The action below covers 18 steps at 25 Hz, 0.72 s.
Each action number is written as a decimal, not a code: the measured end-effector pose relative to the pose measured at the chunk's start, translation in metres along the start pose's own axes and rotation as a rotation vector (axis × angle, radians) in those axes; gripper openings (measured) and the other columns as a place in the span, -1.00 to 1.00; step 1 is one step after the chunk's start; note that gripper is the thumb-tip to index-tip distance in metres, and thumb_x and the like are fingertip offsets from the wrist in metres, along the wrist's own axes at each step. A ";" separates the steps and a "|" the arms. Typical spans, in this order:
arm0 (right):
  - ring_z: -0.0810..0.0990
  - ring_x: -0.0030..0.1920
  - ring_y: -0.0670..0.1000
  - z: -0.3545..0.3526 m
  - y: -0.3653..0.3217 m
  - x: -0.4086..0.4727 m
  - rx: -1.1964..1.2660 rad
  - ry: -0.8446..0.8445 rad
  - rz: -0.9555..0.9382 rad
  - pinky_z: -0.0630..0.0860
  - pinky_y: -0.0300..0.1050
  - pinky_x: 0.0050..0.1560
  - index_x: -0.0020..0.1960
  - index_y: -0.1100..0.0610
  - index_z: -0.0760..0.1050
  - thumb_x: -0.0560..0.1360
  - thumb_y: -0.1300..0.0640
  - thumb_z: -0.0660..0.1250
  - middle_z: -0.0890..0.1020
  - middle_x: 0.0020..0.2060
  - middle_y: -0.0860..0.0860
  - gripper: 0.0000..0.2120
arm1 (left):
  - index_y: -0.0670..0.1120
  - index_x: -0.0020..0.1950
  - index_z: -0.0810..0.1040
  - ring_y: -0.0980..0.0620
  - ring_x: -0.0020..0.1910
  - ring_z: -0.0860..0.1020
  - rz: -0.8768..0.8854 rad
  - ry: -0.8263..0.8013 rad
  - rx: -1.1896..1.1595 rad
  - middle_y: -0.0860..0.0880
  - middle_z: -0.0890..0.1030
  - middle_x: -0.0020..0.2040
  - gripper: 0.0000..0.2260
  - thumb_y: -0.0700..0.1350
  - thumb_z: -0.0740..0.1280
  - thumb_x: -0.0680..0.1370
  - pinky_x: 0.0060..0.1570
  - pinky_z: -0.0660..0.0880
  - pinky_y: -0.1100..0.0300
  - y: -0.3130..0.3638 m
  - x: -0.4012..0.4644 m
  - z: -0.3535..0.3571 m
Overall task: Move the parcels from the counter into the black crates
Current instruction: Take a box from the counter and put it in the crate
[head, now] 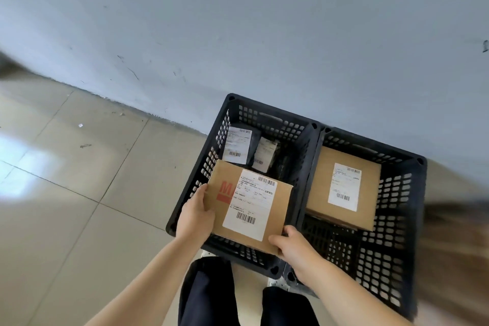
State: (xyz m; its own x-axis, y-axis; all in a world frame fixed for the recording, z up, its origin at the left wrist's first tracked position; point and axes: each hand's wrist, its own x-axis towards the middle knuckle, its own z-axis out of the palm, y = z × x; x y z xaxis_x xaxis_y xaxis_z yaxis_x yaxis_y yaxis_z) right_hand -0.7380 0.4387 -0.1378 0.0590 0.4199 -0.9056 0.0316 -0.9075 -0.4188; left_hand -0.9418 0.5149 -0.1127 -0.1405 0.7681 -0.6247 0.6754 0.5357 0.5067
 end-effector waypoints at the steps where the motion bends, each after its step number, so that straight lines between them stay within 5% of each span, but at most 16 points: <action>1: 0.56 0.09 -0.01 0.011 0.001 0.011 0.004 0.015 0.023 0.48 -0.02 0.25 0.33 0.09 0.35 0.54 0.16 0.32 0.57 0.05 -0.07 -0.62 | 0.06 0.52 0.16 -0.01 0.09 0.50 0.023 -0.039 0.091 0.01 0.46 0.28 -0.41 -0.25 0.18 0.52 -0.19 0.50 0.14 -0.005 0.015 0.001; 5: 0.52 0.16 0.07 0.049 0.004 0.046 0.021 0.078 0.115 0.46 -0.03 0.15 0.28 0.07 0.31 0.56 0.12 0.29 0.52 0.07 -0.03 -0.67 | -0.08 0.53 0.03 -0.08 0.24 0.43 0.074 -0.181 0.428 -0.08 0.39 0.33 -0.34 -0.17 0.27 0.50 0.17 0.47 0.01 -0.029 0.070 0.007; 10: 0.47 0.16 0.03 0.070 0.013 0.087 0.074 0.124 0.137 0.37 -0.11 0.16 0.34 0.11 0.28 0.53 0.13 0.33 0.50 0.12 -0.02 -0.57 | -0.07 0.56 -0.14 -0.09 0.20 0.48 0.153 -0.277 0.654 -0.13 0.38 0.30 -0.26 -0.24 0.25 0.53 0.12 0.47 0.07 -0.052 0.117 0.027; 18: 0.53 0.10 0.00 0.083 0.039 0.156 0.135 0.150 0.172 0.42 -0.11 0.12 0.19 0.03 0.29 0.52 0.10 0.33 0.56 0.01 -0.06 -0.69 | -0.03 0.55 -0.27 -0.07 0.01 0.57 0.161 -0.333 0.878 -0.18 0.31 0.32 -0.17 -0.37 0.23 0.50 -0.01 0.59 0.03 -0.091 0.163 0.065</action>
State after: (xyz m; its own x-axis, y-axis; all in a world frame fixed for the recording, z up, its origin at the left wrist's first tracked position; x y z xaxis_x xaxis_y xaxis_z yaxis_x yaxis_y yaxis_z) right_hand -0.8104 0.4689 -0.3009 0.1991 0.2460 -0.9486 -0.1248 -0.9537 -0.2735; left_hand -0.9791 0.5690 -0.2993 0.1231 0.5980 -0.7920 0.9903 -0.1259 0.0588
